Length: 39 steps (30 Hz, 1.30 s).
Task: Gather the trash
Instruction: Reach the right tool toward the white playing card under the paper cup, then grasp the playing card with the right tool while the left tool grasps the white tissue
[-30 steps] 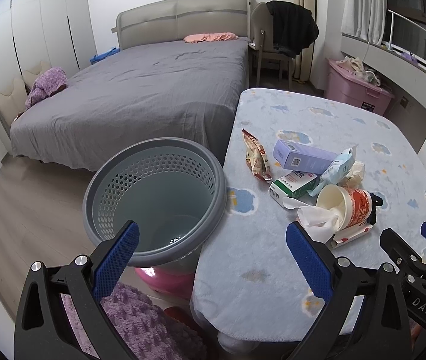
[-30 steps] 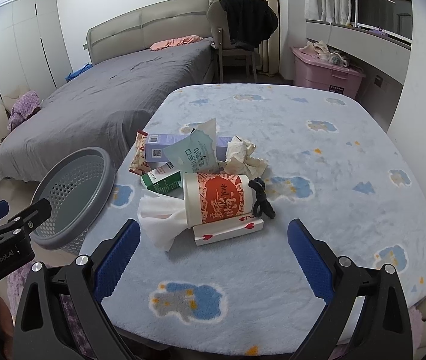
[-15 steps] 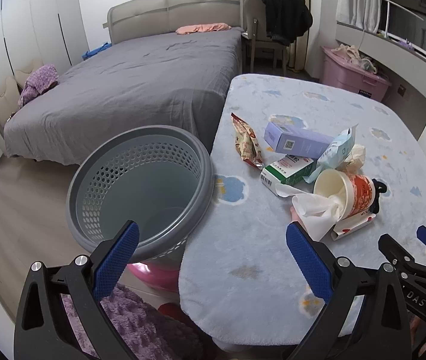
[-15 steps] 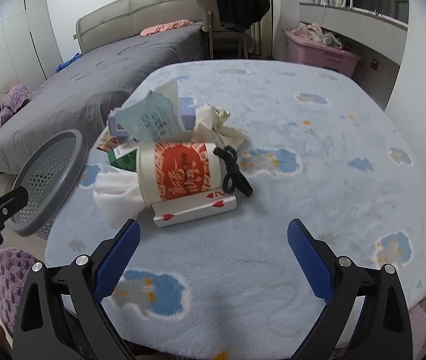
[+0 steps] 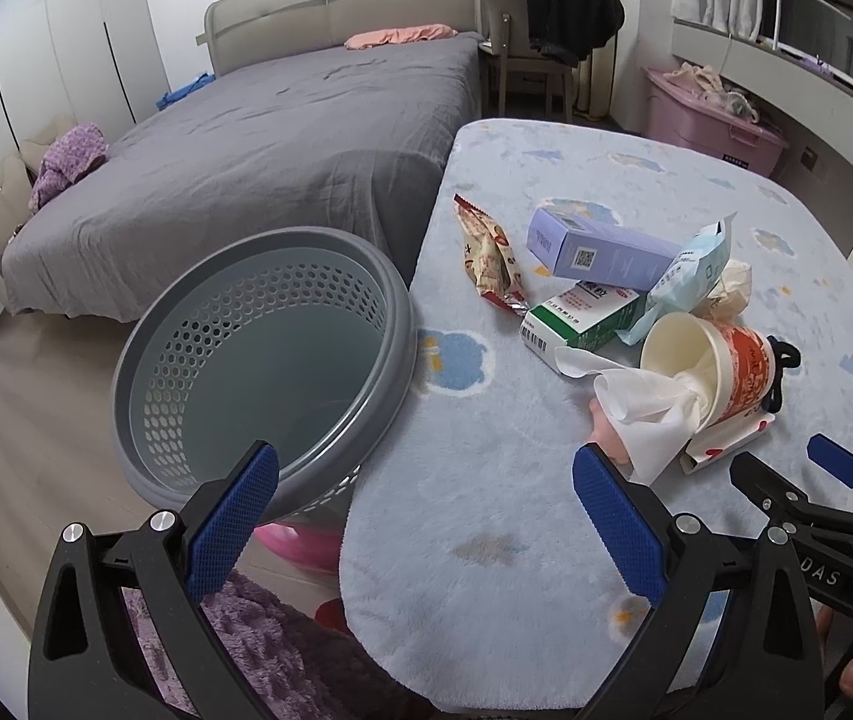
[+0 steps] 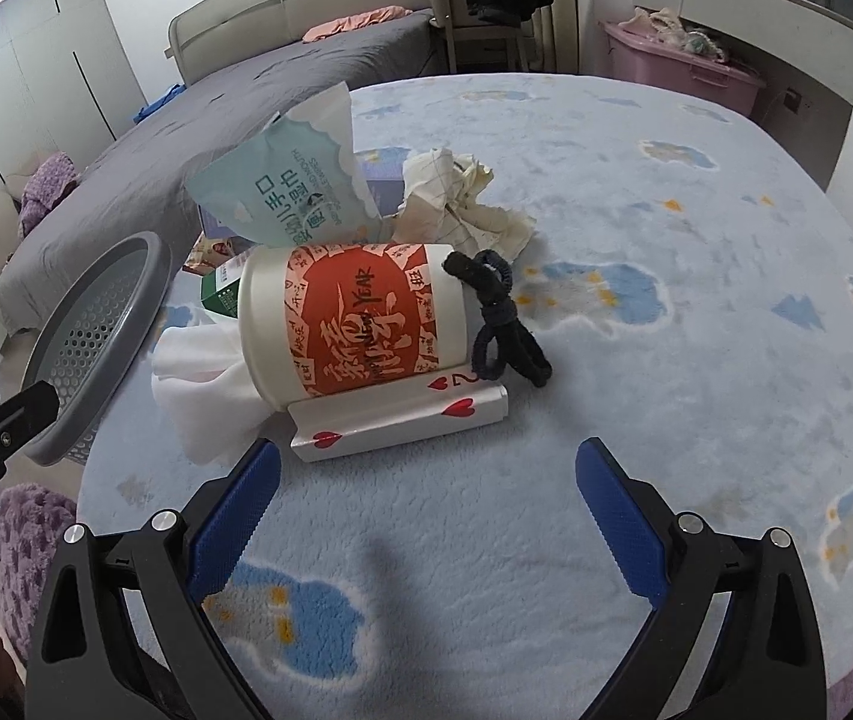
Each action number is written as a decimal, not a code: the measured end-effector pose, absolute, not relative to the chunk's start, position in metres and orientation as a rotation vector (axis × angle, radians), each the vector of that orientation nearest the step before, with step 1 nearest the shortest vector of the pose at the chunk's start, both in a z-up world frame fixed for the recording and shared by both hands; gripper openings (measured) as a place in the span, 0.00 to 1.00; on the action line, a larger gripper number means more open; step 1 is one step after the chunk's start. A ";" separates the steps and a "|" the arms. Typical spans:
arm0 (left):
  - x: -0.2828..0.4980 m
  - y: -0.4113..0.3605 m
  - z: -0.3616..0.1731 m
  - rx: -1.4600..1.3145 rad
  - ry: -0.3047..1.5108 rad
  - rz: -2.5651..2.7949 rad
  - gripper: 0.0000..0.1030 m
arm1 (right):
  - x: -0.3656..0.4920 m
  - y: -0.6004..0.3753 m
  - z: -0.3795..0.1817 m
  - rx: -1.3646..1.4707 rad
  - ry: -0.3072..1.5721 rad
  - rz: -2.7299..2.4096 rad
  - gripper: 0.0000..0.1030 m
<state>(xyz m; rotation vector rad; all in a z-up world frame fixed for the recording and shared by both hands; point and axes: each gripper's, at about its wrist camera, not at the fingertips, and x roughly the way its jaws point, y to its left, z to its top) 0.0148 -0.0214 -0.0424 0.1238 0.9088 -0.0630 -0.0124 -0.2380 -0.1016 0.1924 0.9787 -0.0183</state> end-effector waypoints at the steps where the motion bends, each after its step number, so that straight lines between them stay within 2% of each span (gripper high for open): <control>1: 0.016 -0.021 -0.043 0.124 0.912 -0.062 0.94 | -0.010 -0.237 -0.103 0.185 0.986 -0.011 0.92; 14: 0.024 -0.019 -0.050 0.123 0.936 -0.058 0.94 | 0.013 -0.230 -0.120 0.123 1.058 0.016 0.92; 32: 0.024 -0.023 -0.050 0.131 0.931 -0.052 0.94 | 0.013 -0.213 -0.124 0.058 1.042 0.051 0.91; 33: 0.024 -0.023 -0.050 0.131 0.932 -0.051 0.94 | 0.010 -0.213 -0.124 0.062 1.038 0.053 0.88; 34: 0.024 -0.023 -0.050 0.132 0.932 -0.051 0.94 | 0.007 -0.213 -0.124 0.060 1.033 0.049 0.77; 35: 0.024 -0.023 -0.050 0.132 0.931 -0.052 0.94 | 0.004 -0.213 -0.123 0.048 1.026 0.030 0.74; 39: 0.022 -0.025 -0.050 0.136 0.933 -0.057 0.94 | -0.001 -0.223 -0.119 0.082 1.011 0.015 0.46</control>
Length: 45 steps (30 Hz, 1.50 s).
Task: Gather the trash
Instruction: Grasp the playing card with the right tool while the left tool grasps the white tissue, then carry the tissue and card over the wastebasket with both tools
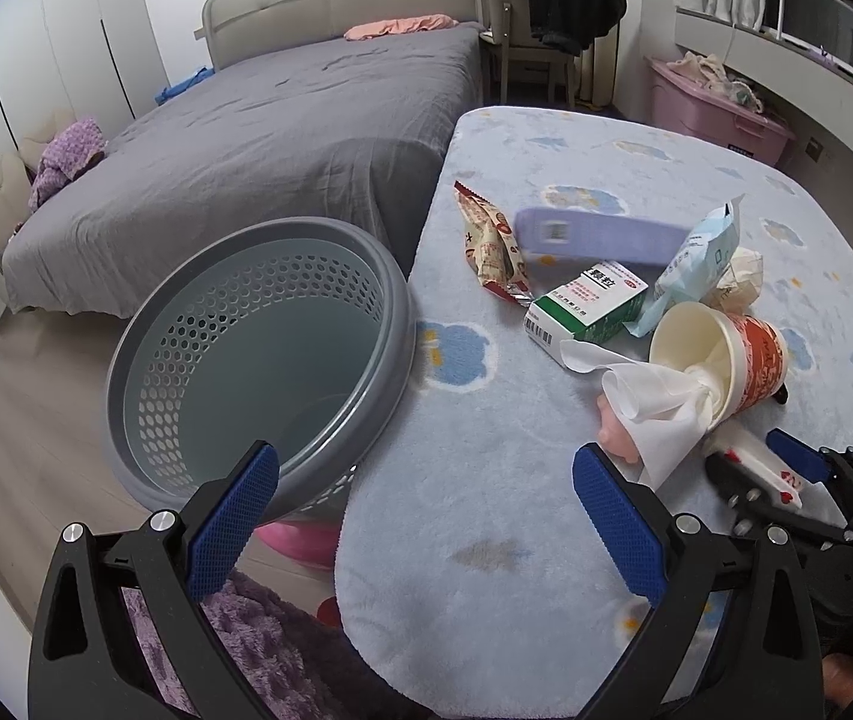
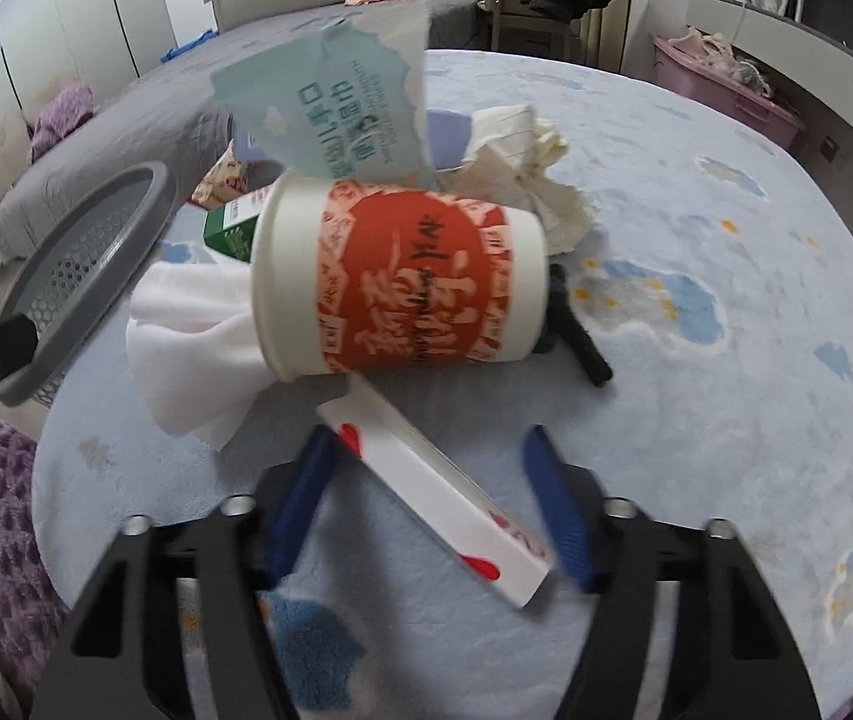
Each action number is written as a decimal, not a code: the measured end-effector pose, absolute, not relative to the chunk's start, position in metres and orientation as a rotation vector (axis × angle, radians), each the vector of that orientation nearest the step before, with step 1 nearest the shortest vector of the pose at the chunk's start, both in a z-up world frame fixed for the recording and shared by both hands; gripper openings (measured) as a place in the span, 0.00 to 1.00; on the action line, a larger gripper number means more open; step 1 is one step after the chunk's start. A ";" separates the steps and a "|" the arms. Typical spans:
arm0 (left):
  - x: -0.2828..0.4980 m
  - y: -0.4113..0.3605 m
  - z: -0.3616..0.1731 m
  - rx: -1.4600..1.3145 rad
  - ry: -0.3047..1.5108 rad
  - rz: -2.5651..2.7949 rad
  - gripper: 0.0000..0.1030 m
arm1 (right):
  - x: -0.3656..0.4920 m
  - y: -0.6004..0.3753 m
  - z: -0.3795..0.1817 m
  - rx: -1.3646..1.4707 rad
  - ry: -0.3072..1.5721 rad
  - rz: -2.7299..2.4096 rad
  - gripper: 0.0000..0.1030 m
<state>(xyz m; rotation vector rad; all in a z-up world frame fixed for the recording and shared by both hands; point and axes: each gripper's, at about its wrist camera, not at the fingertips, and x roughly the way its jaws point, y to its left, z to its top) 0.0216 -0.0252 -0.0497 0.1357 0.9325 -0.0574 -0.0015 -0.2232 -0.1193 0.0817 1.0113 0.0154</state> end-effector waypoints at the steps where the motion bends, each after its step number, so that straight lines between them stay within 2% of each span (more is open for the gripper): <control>1: 0.021 -0.026 -0.050 0.138 0.933 -0.059 0.94 | -0.003 -0.227 -0.118 0.095 1.009 0.012 0.37; 2: 0.020 -0.027 -0.049 0.140 0.932 -0.062 0.94 | -0.004 -0.229 -0.117 0.108 1.009 0.017 0.31; 3: 0.019 -0.028 -0.049 0.141 0.932 -0.066 0.94 | -0.005 -0.231 -0.117 0.117 1.009 0.028 0.20; 4: 0.018 -0.028 -0.049 0.141 0.932 -0.069 0.94 | -0.007 -0.232 -0.117 0.129 1.009 0.042 0.14; 18: 0.009 -0.062 -0.056 0.170 0.925 -0.206 0.94 | -0.035 -0.243 -0.101 0.197 0.960 0.089 0.14; 31: 0.025 -0.096 -0.079 0.172 0.941 -0.282 0.93 | -0.040 -0.269 -0.108 0.293 0.952 0.098 0.14; 33: 0.027 -0.101 -0.080 0.171 0.935 -0.292 0.89 | -0.039 -0.271 -0.109 0.300 0.954 0.102 0.14; 35: 0.029 -0.105 -0.082 0.167 0.941 -0.304 0.72 | -0.039 -0.273 -0.111 0.309 0.955 0.106 0.14; 39: 0.030 -0.110 -0.085 0.164 0.958 -0.331 0.51 | -0.039 -0.276 -0.111 0.317 0.953 0.112 0.14; 41: 0.030 -0.113 -0.086 0.162 0.968 -0.354 0.28 | -0.039 -0.277 -0.110 0.319 0.950 0.111 0.14; 44: 0.026 -0.115 -0.085 0.163 0.964 -0.372 0.12 | -0.041 -0.277 -0.110 0.321 0.946 0.110 0.14; 45: 0.026 -0.115 -0.084 0.159 0.965 -0.380 0.09 | -0.042 -0.277 -0.109 0.320 0.945 0.110 0.14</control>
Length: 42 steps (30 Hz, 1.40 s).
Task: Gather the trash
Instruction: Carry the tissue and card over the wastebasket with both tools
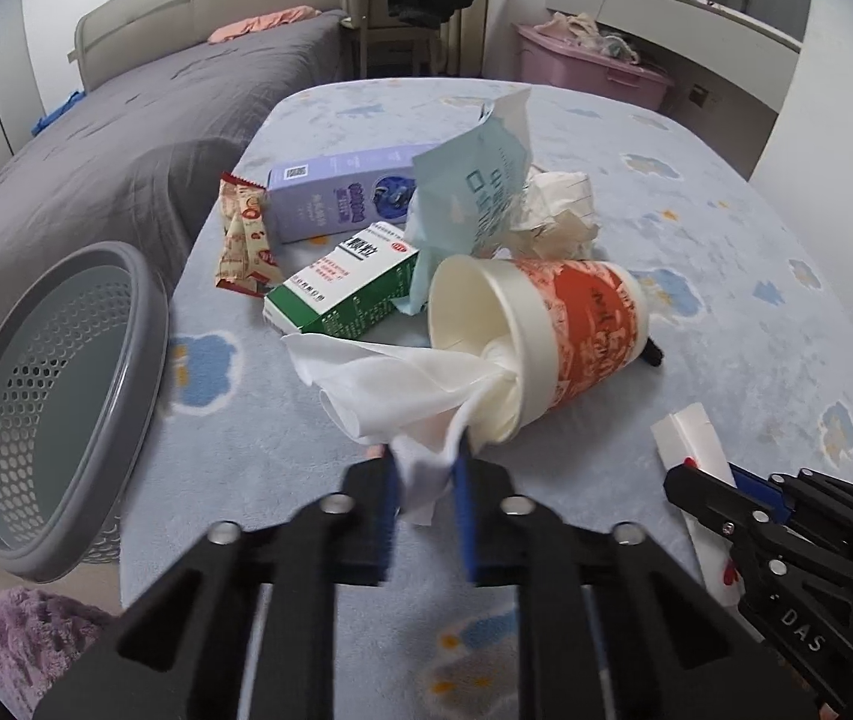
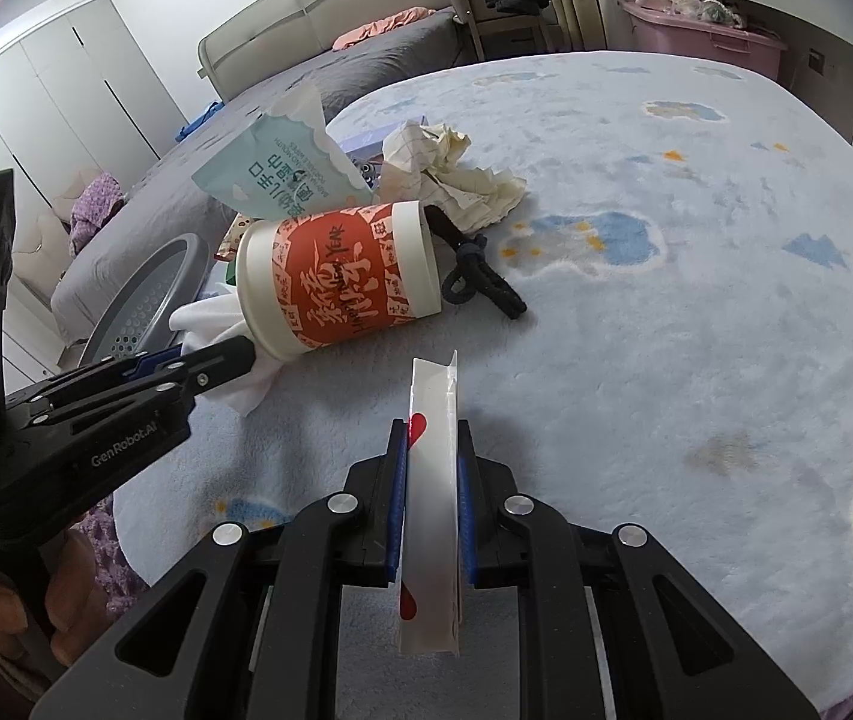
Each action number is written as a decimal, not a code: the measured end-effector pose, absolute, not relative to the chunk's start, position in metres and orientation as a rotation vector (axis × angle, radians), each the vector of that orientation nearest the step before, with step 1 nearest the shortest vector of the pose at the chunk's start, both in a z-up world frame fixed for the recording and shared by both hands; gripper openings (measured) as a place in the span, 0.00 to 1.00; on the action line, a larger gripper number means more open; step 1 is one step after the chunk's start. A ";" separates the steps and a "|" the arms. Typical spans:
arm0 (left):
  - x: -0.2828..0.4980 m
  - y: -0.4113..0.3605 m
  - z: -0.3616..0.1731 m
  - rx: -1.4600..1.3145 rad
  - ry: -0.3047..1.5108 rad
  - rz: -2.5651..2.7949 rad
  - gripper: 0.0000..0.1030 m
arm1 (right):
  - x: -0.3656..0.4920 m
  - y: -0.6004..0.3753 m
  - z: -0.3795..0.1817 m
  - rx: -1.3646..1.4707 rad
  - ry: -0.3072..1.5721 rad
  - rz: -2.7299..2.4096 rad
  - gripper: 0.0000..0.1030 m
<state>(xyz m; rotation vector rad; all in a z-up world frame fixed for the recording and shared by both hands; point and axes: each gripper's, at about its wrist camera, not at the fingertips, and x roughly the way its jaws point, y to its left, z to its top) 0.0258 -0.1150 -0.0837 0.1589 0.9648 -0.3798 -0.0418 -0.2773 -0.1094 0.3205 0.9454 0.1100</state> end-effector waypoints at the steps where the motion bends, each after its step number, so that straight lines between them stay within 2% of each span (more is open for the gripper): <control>1: 0.025 -0.115 -0.082 0.154 0.965 -0.386 0.07 | -0.042 -0.277 -0.109 0.319 0.944 0.109 0.14; 24: 0.008 -0.056 0.001 0.079 0.785 -0.348 0.07 | -0.054 -0.254 -0.085 0.303 0.912 0.135 0.14; 42: 0.038 0.073 -0.019 0.042 0.802 -0.115 0.07 | 0.010 -0.125 -0.054 0.173 0.901 0.385 0.14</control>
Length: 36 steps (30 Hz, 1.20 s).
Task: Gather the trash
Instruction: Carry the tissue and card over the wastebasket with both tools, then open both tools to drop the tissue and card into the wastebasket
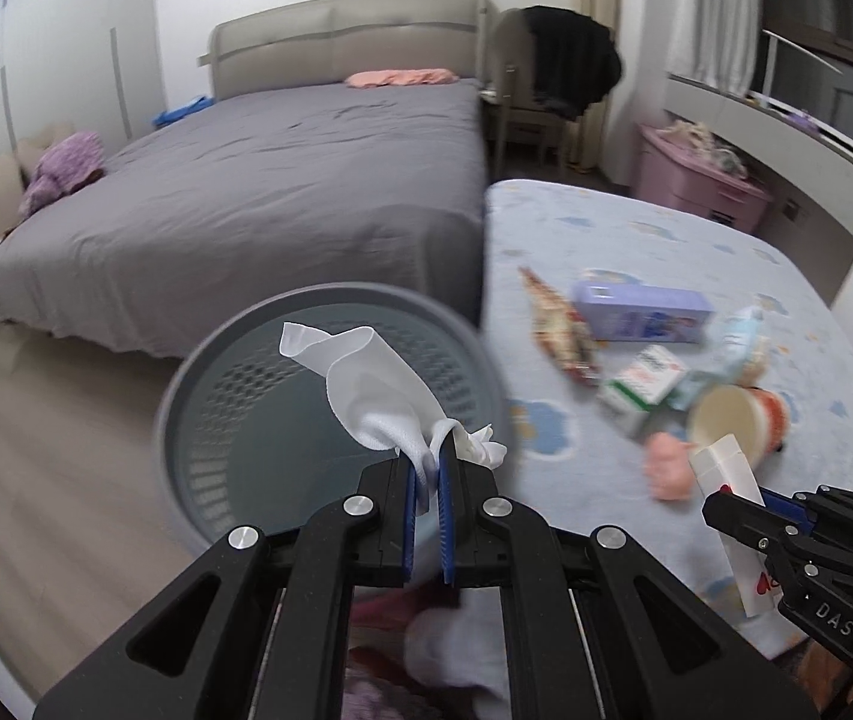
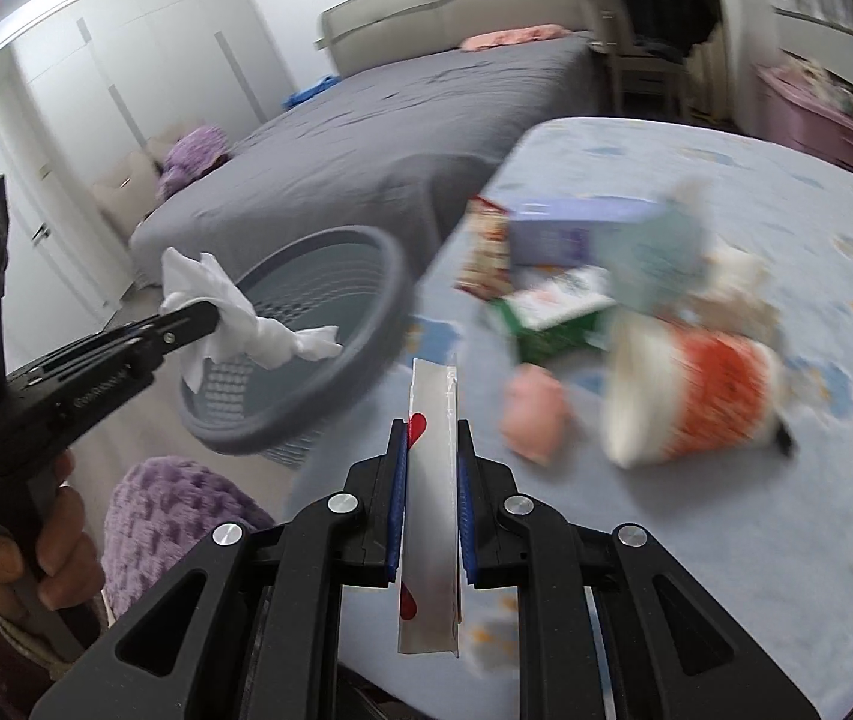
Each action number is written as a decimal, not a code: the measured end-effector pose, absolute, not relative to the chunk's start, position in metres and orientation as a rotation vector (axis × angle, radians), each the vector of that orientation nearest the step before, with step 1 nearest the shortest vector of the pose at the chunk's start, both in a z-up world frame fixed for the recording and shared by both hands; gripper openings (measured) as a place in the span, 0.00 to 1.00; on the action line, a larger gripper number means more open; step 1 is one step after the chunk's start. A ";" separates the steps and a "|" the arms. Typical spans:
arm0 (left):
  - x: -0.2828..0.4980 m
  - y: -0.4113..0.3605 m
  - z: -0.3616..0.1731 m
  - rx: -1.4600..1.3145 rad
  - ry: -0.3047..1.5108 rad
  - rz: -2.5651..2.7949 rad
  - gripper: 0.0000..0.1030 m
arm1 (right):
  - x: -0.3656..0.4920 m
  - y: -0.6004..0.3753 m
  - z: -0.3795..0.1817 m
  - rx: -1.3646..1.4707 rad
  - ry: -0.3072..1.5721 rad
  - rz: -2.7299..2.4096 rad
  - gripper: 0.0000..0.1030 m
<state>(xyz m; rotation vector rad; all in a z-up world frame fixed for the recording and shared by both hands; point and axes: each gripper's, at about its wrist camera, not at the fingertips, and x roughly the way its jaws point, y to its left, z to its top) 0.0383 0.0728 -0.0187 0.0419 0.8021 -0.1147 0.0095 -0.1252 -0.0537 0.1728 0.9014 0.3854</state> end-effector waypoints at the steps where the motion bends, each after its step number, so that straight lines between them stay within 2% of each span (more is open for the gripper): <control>1: 0.041 0.079 -0.020 0.038 0.804 -0.105 0.07 | 0.016 -0.116 -0.054 0.165 0.905 0.404 0.14; 18: 0.089 0.150 -0.053 0.001 0.875 0.001 0.07 | 0.111 -0.008 -0.077 0.083 0.965 0.554 0.14; 31: 0.099 0.169 -0.068 -0.025 0.913 0.036 0.10 | 0.132 0.005 -0.090 0.074 0.981 0.545 0.15; 36: 0.100 0.170 -0.069 -0.027 0.922 0.048 0.29 | 0.130 0.003 -0.088 0.073 0.973 0.529 0.27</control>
